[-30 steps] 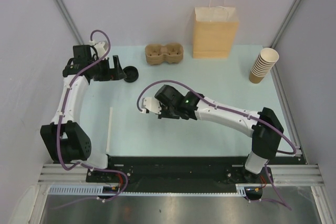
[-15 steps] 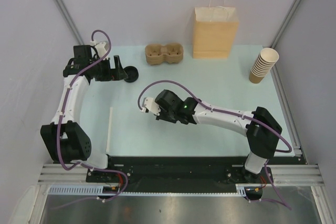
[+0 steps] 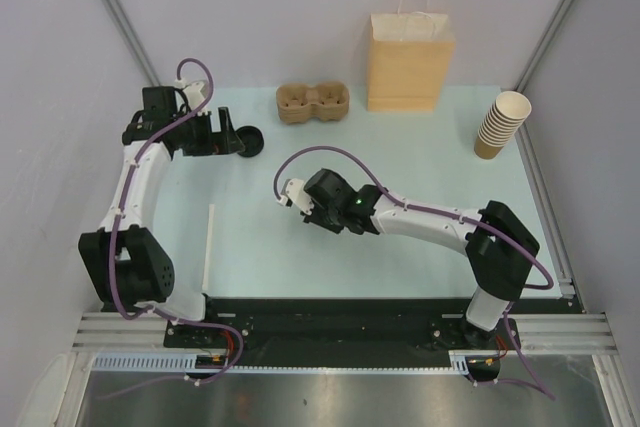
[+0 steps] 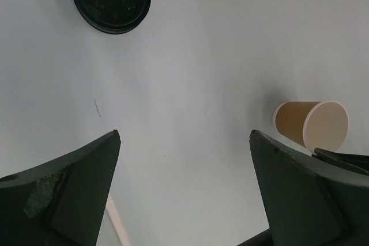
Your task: Pack the takeout coffee
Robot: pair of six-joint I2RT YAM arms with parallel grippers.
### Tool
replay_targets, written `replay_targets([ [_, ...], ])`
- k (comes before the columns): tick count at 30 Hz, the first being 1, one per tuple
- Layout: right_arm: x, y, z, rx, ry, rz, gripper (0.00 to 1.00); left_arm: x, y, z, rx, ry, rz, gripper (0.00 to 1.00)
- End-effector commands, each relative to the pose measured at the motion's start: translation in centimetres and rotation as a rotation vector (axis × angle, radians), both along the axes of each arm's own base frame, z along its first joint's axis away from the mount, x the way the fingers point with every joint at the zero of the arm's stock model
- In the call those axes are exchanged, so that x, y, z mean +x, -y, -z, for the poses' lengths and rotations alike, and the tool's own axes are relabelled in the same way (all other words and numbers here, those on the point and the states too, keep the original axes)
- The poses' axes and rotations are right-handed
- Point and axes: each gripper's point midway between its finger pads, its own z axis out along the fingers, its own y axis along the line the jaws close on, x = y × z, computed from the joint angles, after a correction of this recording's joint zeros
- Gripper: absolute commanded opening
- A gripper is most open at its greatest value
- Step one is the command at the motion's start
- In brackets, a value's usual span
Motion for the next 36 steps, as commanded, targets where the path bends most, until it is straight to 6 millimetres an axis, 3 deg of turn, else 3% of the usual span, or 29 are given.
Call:
replay_targets([
  [1, 0.6, -0.8, -2.5, 0.093, 0.035, 0.025, 0.23, 0.6, 0.0, -1.3, 0.015, 0.038, 0.022, 1.0],
  [4, 0.6, -0.7, -3.3, 0.108, 0.045, 0.028, 0.39, 0.7, -0.1, -1.3, 0.023, 0.04, 0.026, 1.0],
  [9, 0.6, -0.3, -6.2, 0.154, 0.068, 0.022, 0.51, 1.7, -1.0, -1.8, 0.072, 0.064, 0.019, 1.0],
  [12, 2.3, 0.6, -9.4, 0.219, 0.075, 0.064, 0.56, 3.1, -1.8, -2.6, 0.114, 0.099, -0.003, 1.0],
  [14, 4.4, 2.0, -11.1, 0.265, 0.057, 0.12, 0.62, 4.3, -2.1, -1.9, 0.123, 0.087, -0.008, 1.0],
  [15, 5.6, 2.3, -13.1, 0.301, 0.08, 0.142, 0.64, 4.7, -2.0, -1.8, 0.126, 0.083, -0.008, 1.0],
  [16, 7.5, 3.9, -14.0, 0.327, 0.082, 0.195, 0.72, 6.1, -2.7, -1.4, 0.155, 0.075, -0.033, 0.98],
  [17, 7.9, 4.4, -14.4, 0.354, 0.055, 0.214, 0.76, 6.7, -2.7, -1.4, 0.166, 0.072, -0.037, 0.93],
  [18, 9.0, 5.1, -16.1, 0.395, 0.063, 0.238, 0.8, 7.5, -2.9, -1.8, 0.183, 0.077, -0.045, 0.9],
  [19, 9.6, 5.8, -16.5, 0.412, 0.053, 0.256, 0.97, 8.0, -3.2, -1.5, 0.202, 0.066, -0.058, 0.86],
  [20, 10.5, 7.1, -16.8, 0.428, 0.039, 0.284, 1.0, 8.9, -3.3, 0.0, 0.207, 0.032, -0.053, 0.76],
  [22, 11.2, 8.2, -17.0, 0.447, 0.027, 0.315, 1.0, 9.9, -3.4, -0.1, 0.219, 0.025, -0.058, 0.65],
  [23, 11.7, 9.2, -17.0, 0.458, 0.015, 0.337, 1.0, 10.5, -3.9, 1.6, 0.228, -0.018, -0.08, 0.56],
  [30, 11.7, 11.2, -16.2, 0.467, -0.039, 0.371, 1.0, 12.8, -3.3, 4.9, 0.257, -0.065, -0.055, 0.43],
  [36, 11.5, 10.9, -15.2, 0.45, -0.073, 0.364, 1.0, 14.2, -2.6, 6.3, 0.286, -0.063, -0.048, 0.41],
])
